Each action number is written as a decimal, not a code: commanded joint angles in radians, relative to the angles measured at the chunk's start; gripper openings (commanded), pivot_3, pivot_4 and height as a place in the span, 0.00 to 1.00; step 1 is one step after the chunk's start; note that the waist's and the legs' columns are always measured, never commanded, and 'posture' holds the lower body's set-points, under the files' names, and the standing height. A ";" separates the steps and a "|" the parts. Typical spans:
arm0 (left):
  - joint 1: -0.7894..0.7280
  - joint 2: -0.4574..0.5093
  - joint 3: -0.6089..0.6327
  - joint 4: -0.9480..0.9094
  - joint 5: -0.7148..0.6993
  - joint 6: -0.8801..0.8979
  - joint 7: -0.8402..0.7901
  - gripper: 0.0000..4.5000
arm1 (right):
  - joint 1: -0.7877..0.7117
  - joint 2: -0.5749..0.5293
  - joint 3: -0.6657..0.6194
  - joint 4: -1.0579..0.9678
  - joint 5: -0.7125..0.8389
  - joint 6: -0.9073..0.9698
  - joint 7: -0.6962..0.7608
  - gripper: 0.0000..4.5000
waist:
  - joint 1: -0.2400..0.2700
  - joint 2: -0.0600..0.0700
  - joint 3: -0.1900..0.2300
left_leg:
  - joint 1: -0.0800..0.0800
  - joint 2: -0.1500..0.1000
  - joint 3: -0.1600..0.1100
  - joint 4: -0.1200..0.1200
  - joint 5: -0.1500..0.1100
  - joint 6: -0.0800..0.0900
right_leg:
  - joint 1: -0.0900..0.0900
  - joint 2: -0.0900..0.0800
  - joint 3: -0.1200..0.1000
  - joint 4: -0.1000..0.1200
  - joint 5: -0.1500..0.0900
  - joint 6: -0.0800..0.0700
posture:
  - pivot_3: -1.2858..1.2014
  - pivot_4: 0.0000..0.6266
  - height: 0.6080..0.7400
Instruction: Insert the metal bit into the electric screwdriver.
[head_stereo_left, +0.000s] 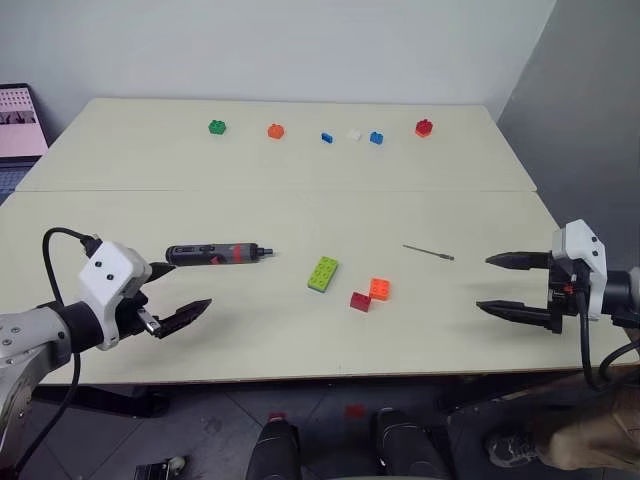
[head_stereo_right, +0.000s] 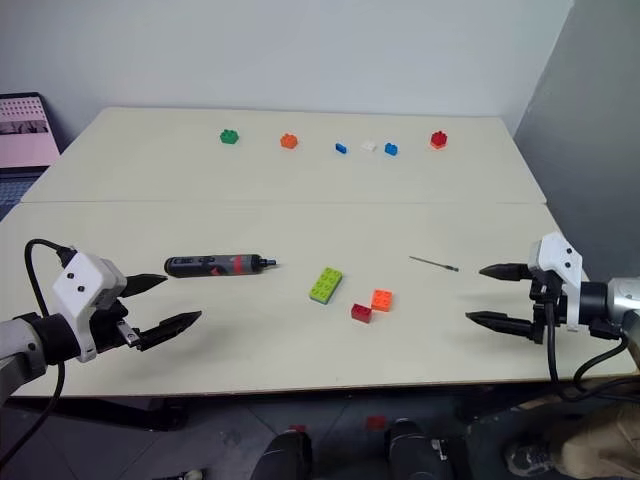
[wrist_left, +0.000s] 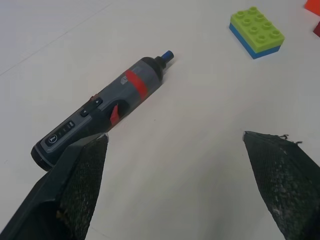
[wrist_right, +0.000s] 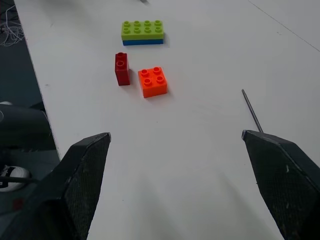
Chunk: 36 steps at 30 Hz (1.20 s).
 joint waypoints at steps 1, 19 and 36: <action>-0.003 0.018 0.029 -0.014 -0.002 -0.004 -0.008 1.00 | 0.002 -0.007 -0.022 -0.008 0.000 -0.027 0.010 0.99 | 0.000 0.000 0.000 | 0.000 0.000 0.000 0.000 0.000 0.000 | 0.000 0.000 0.000 0.000 0.000 0.000 | 0.52 0.24 1.00; -0.006 0.024 0.084 -0.008 -0.054 -0.022 -0.061 1.00 | -0.007 0.004 0.005 0.016 -0.011 -0.073 0.025 0.99 | 0.000 0.000 0.000 | 0.000 0.000 0.000 0.000 0.000 0.000 | 0.000 0.000 0.000 0.000 0.000 0.000 | 0.52 0.24 1.00; -0.191 0.143 0.001 -0.126 -0.293 0.053 -0.229 1.00 | -0.134 0.113 0.190 -0.101 -0.027 -0.009 -0.065 0.99 | -0.001 0.000 0.001 | 0.000 0.001 0.001 0.000 0.000 0.000 | 0.000 0.001 0.000 0.001 0.000 0.000 | 0.52 0.24 1.00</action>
